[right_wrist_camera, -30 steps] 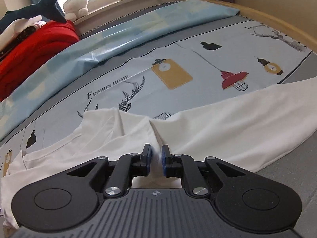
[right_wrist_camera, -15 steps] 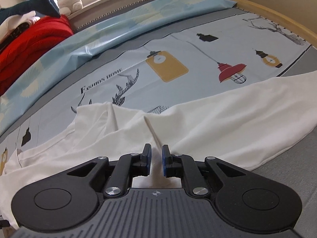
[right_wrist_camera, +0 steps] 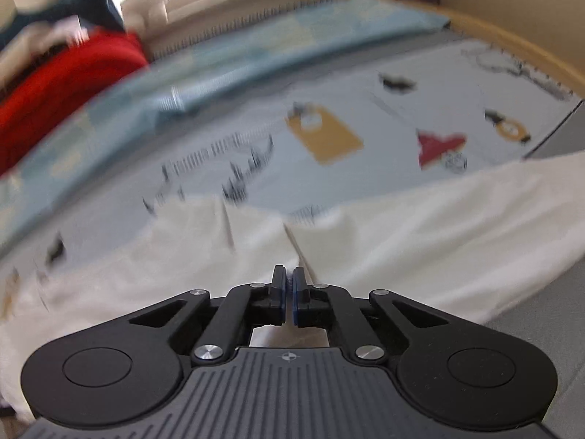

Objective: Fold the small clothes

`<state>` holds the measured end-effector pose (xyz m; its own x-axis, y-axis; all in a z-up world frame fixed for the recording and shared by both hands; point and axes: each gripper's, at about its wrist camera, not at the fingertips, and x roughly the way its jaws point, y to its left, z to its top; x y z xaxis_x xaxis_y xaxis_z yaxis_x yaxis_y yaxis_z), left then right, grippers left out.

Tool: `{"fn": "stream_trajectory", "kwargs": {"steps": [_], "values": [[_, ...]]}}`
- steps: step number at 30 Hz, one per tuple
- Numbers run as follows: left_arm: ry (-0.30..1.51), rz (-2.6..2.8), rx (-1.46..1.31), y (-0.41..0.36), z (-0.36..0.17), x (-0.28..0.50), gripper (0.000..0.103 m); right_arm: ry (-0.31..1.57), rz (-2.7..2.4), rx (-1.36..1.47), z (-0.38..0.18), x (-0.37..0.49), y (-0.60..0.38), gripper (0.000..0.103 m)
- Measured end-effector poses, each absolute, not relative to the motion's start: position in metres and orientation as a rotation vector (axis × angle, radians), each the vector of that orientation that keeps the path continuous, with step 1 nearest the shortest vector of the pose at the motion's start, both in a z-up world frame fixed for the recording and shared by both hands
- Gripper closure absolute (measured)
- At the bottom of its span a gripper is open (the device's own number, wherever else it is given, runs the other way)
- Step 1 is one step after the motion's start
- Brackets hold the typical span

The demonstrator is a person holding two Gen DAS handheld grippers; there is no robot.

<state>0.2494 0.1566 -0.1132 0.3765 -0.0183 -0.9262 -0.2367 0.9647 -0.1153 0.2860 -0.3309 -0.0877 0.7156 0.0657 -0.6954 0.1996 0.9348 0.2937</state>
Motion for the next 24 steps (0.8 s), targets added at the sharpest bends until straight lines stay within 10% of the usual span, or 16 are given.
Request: {"fn": "stream_trajectory", "kwargs": {"steps": [9, 15, 21, 24], "values": [[1.209, 0.154, -0.166, 0.158, -0.114, 0.248, 0.079, 0.933, -0.203, 0.278, -0.108, 0.294, -0.333, 0.096], [1.113, 0.071, -0.279, 0.147, -0.102, 0.252, 0.077, 0.687, -0.118, 0.288, -0.073, 0.276, -0.329, 0.096], [1.257, 0.129, -0.185, 0.130, -0.132, 0.260, 0.075, 1.038, -0.031, 0.425, -0.128, 0.287, -0.340, 0.103], [1.183, 0.116, -0.187, 0.120, -0.114, 0.261, 0.064, 0.921, -0.065, 0.442, -0.102, 0.281, -0.357, 0.090]]}}
